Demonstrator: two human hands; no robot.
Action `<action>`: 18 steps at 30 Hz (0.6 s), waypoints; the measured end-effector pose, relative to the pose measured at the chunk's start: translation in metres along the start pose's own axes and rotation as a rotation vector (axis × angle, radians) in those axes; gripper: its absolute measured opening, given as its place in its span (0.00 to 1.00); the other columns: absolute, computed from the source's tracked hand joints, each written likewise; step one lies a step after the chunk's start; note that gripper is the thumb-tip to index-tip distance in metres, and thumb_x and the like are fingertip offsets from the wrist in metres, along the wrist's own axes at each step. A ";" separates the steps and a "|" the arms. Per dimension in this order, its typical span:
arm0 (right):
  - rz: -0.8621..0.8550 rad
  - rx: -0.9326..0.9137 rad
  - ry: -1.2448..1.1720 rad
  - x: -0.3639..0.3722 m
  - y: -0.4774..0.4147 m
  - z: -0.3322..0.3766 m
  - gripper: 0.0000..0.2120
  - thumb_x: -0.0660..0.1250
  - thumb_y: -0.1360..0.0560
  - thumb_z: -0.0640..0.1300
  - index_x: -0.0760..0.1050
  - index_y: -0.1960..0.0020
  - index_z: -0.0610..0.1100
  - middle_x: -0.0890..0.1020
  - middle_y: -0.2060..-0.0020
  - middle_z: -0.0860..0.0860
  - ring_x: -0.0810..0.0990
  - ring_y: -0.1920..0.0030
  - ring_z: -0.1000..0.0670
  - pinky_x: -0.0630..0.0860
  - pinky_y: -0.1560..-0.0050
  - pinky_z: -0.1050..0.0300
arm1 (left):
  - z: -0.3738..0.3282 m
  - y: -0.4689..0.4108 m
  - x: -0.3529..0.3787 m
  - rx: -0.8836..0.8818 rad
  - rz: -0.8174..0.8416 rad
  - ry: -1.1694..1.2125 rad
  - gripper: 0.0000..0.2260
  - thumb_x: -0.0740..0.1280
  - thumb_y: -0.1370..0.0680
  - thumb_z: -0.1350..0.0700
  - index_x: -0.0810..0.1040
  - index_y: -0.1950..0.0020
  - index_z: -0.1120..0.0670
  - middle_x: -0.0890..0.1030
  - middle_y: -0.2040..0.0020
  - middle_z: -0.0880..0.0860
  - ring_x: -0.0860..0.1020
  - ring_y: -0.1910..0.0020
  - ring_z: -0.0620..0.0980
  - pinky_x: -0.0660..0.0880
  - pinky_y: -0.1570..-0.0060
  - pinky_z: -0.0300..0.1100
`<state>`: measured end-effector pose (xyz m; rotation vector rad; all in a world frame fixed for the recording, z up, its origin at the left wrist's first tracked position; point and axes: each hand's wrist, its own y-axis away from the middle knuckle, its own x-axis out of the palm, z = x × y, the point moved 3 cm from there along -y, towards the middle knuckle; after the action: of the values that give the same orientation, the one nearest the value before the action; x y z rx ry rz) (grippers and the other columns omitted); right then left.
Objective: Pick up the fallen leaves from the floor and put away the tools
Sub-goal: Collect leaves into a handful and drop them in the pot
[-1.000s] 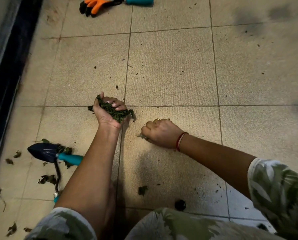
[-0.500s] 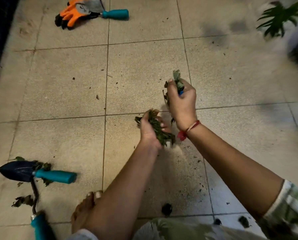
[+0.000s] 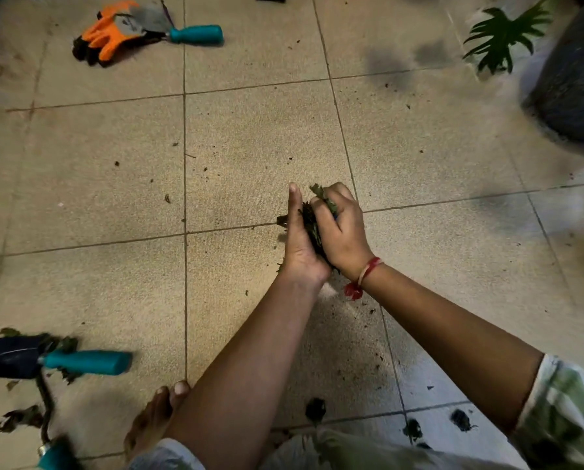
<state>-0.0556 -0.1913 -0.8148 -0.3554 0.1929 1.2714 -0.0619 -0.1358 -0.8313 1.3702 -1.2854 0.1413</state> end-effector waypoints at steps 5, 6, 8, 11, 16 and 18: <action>0.165 -0.027 0.266 0.002 -0.001 0.005 0.21 0.50 0.24 0.55 0.72 0.49 0.40 0.68 0.54 0.52 0.69 0.52 0.53 0.69 0.48 0.51 | -0.004 0.001 0.004 0.018 0.222 -0.004 0.26 0.75 0.35 0.42 0.76 0.45 0.57 0.80 0.51 0.54 0.79 0.48 0.50 0.76 0.45 0.45; 0.195 -0.049 0.322 0.002 0.000 0.008 0.21 0.49 0.24 0.56 0.71 0.46 0.42 0.67 0.51 0.54 0.68 0.49 0.53 0.68 0.42 0.45 | -0.007 0.002 0.005 0.031 0.270 -0.029 0.25 0.75 0.34 0.43 0.76 0.45 0.57 0.79 0.50 0.54 0.78 0.46 0.50 0.74 0.41 0.47; 0.271 -0.099 0.405 0.002 0.002 0.012 0.23 0.46 0.23 0.57 0.67 0.35 0.48 0.68 0.41 0.53 0.65 0.37 0.53 0.52 0.29 0.37 | -0.009 0.001 0.004 0.023 0.358 -0.032 0.21 0.72 0.30 0.44 0.79 0.44 0.57 0.80 0.47 0.54 0.78 0.43 0.51 0.67 0.33 0.48; 0.395 -0.101 0.515 0.001 -0.001 0.008 0.31 0.45 0.25 0.60 0.46 0.23 0.56 0.48 0.23 0.51 0.44 0.23 0.50 0.33 0.29 0.38 | -0.009 -0.003 -0.011 -0.097 0.340 -0.038 0.24 0.67 0.26 0.48 0.74 0.34 0.58 0.74 0.32 0.59 0.72 0.32 0.56 0.62 0.29 0.52; 0.580 -0.191 0.775 -0.011 -0.014 -0.008 0.37 0.42 0.30 0.65 0.31 0.27 0.57 0.36 0.24 0.49 0.37 0.24 0.45 0.36 0.30 0.30 | -0.019 -0.002 -0.022 -0.248 0.193 -0.328 0.26 0.70 0.32 0.58 0.74 0.34 0.63 0.77 0.39 0.64 0.77 0.40 0.60 0.71 0.37 0.55; 0.697 -0.222 0.823 -0.010 -0.016 -0.012 0.40 0.44 0.32 0.68 0.28 0.28 0.57 0.34 0.24 0.49 0.35 0.25 0.45 0.37 0.30 0.30 | -0.022 -0.002 -0.023 -0.263 0.136 -0.381 0.21 0.68 0.32 0.61 0.76 0.40 0.64 0.80 0.46 0.64 0.79 0.48 0.59 0.73 0.41 0.52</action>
<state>-0.0421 -0.2088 -0.8206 -1.0621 0.9411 1.7718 -0.0570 -0.1062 -0.8428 1.1143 -1.6509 -0.2003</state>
